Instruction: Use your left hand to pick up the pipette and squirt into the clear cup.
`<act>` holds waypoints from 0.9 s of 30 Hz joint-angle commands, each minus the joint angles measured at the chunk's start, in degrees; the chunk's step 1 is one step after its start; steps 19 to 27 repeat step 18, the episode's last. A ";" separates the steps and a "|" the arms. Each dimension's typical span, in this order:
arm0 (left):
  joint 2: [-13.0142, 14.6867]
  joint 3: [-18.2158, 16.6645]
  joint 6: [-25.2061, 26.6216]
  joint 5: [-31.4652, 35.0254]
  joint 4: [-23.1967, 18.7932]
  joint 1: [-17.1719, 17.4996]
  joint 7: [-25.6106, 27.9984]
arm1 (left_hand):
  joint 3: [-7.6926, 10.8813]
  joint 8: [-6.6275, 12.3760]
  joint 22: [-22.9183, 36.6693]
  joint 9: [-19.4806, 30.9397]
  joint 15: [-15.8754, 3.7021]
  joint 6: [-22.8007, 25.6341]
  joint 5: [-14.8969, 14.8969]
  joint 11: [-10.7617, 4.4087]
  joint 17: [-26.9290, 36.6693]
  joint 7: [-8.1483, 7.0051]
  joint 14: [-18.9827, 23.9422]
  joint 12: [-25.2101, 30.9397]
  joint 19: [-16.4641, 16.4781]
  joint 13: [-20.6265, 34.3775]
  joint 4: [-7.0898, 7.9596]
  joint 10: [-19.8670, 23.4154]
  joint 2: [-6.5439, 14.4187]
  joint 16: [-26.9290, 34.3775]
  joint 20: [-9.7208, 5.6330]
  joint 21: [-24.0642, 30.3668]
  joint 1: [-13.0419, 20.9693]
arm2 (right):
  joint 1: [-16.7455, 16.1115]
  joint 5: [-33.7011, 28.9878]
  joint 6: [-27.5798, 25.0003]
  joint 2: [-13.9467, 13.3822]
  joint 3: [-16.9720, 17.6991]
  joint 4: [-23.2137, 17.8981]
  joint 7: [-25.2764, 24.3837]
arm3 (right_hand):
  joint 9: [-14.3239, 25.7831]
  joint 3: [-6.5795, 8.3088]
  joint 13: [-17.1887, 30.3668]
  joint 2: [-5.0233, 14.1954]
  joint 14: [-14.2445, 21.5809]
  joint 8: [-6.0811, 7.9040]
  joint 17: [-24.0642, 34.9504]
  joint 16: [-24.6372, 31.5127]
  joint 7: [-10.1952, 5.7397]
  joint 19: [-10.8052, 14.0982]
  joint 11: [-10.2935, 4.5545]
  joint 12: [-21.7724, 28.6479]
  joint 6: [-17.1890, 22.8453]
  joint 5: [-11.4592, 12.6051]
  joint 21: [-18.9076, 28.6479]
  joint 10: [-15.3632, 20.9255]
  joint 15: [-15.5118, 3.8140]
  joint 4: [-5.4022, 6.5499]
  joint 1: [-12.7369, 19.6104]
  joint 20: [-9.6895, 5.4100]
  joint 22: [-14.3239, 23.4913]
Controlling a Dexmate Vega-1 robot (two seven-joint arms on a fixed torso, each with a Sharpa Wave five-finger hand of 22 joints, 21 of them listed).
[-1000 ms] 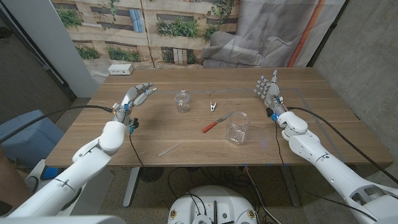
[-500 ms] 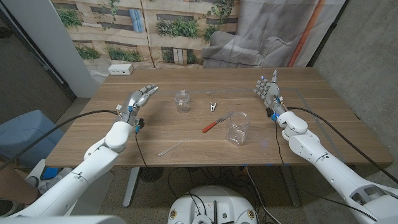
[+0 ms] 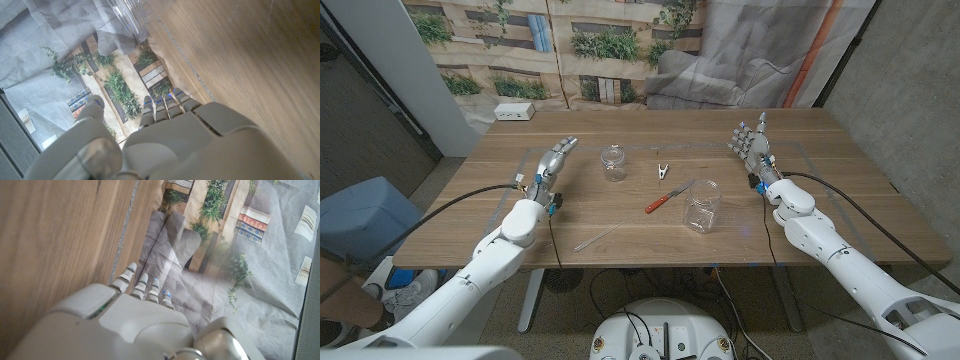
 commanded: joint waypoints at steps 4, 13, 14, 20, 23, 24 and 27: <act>-2.64 2.81 -2.94 -6.58 4.98 -2.91 -6.42 | 0.04 -0.19 0.18 0.11 0.71 -7.24 0.65 -0.03 0.35 0.07 -5.64 -0.28 -4.68 0.08 1.91 -7.08 0.29 0.17 -3.28 0.12 -4.44 | -0.02 0.00 0.01 0.00 0.00 -0.04 -0.05 | 0.10 -0.38 0.19 3.32 -0.43 0.39 0.27 0.35 -0.48 0.23 -0.24 0.08 0.16 0.30 0.40 -0.33 -4.68 0.03 0.01 -0.05 0.31; -3.92 3.08 -3.49 -9.70 5.27 -3.66 -8.35 | -0.54 0.01 0.21 0.11 0.75 -10.63 0.92 -1.19 0.40 -0.60 -5.83 0.00 -5.05 0.04 3.94 -9.54 0.39 0.78 -3.31 0.66 -7.84 | -0.01 0.00 -0.02 0.01 -0.01 -0.07 -0.07 | 0.10 -0.37 0.20 3.33 -0.46 0.39 0.27 0.34 -0.50 0.20 -0.23 0.25 0.15 0.30 0.38 0.09 -4.68 0.03 0.00 0.01 0.31; -3.95 2.88 -3.28 -10.04 4.75 -3.44 -8.02 | -0.73 0.14 0.21 0.10 0.76 -10.77 0.98 -1.23 0.40 -0.71 -5.20 0.11 -4.73 0.04 4.41 -9.67 0.32 1.00 -3.18 0.83 -8.57 | -0.01 0.00 -0.02 0.01 -0.01 -0.07 -0.07 | 0.10 -0.37 0.20 3.33 -0.46 0.41 0.27 0.34 -0.50 0.22 -0.18 0.23 0.19 0.30 0.39 0.02 -4.71 0.03 0.00 -0.02 0.31; -3.71 2.47 -2.81 -10.92 4.68 -3.30 -7.98 | -0.88 0.37 0.19 0.08 0.72 -10.60 1.07 -1.33 0.36 -0.57 -4.51 0.38 -4.06 0.02 4.85 -9.35 0.21 1.16 -3.19 1.07 -9.31 | 0.00 0.00 -0.01 0.01 0.00 -0.05 -0.06 | 0.10 -0.37 0.20 3.33 -0.43 0.39 0.27 0.35 -0.52 0.20 -0.26 0.21 0.15 0.30 0.38 -0.01 -4.71 0.03 0.00 -0.04 0.31; -3.71 2.47 -2.81 -10.92 4.68 -3.30 -7.98 | -0.88 0.37 0.19 0.08 0.72 -10.60 1.07 -1.33 0.36 -0.57 -4.51 0.38 -4.06 0.02 4.85 -9.35 0.21 1.16 -3.19 1.07 -9.31 | 0.00 0.00 -0.01 0.01 0.00 -0.05 -0.06 | 0.10 -0.37 0.20 3.33 -0.43 0.39 0.27 0.35 -0.52 0.20 -0.26 0.21 0.15 0.30 0.38 -0.01 -4.71 0.03 0.00 -0.04 0.31; -3.71 2.47 -2.81 -10.92 4.68 -3.30 -7.98 | -0.88 0.37 0.19 0.08 0.72 -10.60 1.07 -1.33 0.36 -0.57 -4.51 0.38 -4.06 0.02 4.85 -9.35 0.21 1.16 -3.19 1.07 -9.31 | 0.00 0.00 -0.01 0.01 0.00 -0.05 -0.06 | 0.10 -0.37 0.20 3.33 -0.43 0.39 0.27 0.35 -0.52 0.20 -0.26 0.21 0.15 0.30 0.38 -0.01 -4.71 0.03 0.00 -0.04 0.31; -3.71 2.47 -2.81 -10.92 4.68 -3.30 -7.98 | -0.88 0.37 0.19 0.08 0.72 -10.60 1.07 -1.33 0.36 -0.57 -4.51 0.38 -4.06 0.02 4.85 -9.35 0.21 1.16 -3.19 1.07 -9.31 | 0.00 0.00 -0.01 0.01 0.00 -0.05 -0.06 | 0.10 -0.37 0.20 3.33 -0.43 0.39 0.27 0.35 -0.52 0.20 -0.26 0.21 0.15 0.30 0.38 -0.01 -4.71 0.03 0.00 -0.04 0.31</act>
